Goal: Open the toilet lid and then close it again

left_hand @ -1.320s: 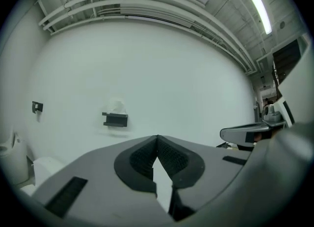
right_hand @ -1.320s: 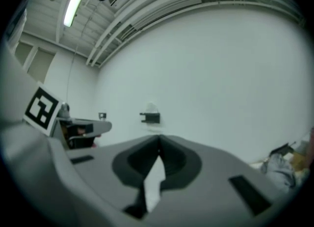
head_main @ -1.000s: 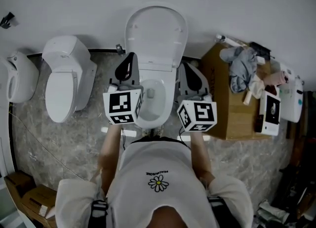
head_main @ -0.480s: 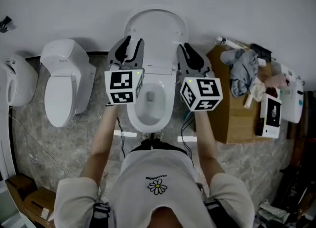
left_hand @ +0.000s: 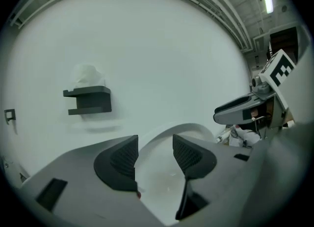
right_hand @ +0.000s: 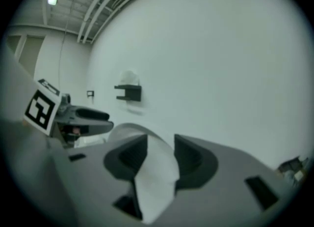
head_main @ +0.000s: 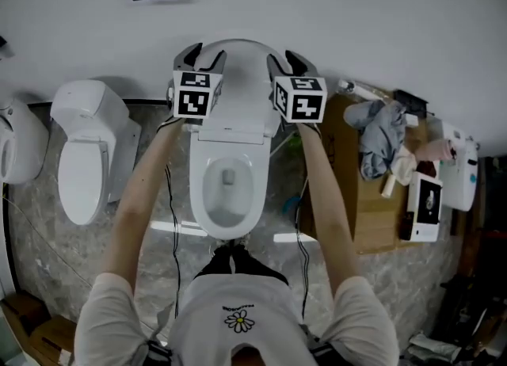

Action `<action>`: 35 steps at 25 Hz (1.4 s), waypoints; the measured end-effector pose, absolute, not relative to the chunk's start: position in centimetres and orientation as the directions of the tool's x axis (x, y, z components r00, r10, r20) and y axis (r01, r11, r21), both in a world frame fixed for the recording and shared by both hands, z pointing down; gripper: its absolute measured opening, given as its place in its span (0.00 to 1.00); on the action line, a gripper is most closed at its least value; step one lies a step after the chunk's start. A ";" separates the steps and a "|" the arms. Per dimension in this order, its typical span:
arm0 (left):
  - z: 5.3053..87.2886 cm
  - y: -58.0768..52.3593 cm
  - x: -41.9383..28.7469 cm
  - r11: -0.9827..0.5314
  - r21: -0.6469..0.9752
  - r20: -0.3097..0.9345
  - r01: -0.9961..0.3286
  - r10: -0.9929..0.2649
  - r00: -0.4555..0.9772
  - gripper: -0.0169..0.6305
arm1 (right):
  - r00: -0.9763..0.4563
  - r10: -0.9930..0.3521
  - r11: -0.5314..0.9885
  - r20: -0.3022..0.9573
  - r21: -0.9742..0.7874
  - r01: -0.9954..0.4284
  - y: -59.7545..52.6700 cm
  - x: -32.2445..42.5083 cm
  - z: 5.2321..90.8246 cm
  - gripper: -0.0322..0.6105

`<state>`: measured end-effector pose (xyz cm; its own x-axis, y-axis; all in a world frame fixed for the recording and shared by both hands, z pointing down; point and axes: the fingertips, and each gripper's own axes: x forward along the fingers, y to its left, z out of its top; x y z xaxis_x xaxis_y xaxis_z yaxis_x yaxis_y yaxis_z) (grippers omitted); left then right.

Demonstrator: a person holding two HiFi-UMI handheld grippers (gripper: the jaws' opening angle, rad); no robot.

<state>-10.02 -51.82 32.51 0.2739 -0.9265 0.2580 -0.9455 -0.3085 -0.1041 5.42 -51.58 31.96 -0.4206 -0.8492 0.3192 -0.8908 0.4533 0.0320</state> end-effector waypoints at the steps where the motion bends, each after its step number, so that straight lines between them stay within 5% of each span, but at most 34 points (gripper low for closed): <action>1: 33.2 -52.5 -10.0 -0.312 -0.109 0.272 -0.944 -0.923 0.273 0.38 | -0.409 -0.844 0.444 0.345 0.024 -0.896 -52.6 5.7 33.1 0.32; 23: 38.0 -56.6 -12.3 -0.284 -0.068 0.420 -0.956 -0.878 0.230 0.37 | -0.357 -0.841 0.387 0.407 -0.009 -0.922 -56.7 6.6 38.5 0.32; 35: 37.0 -51.9 -12.9 -0.319 -0.058 0.357 -0.946 -0.892 0.279 0.27 | -0.362 -0.872 0.365 0.329 -0.056 -0.929 -51.9 7.3 37.6 0.32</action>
<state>-12.86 -51.86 37.02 0.2789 -0.8915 0.3569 -0.9460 -0.3190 -0.0577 7.26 -51.89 37.60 -0.3621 -0.8722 0.3288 -0.9294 0.3649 -0.0555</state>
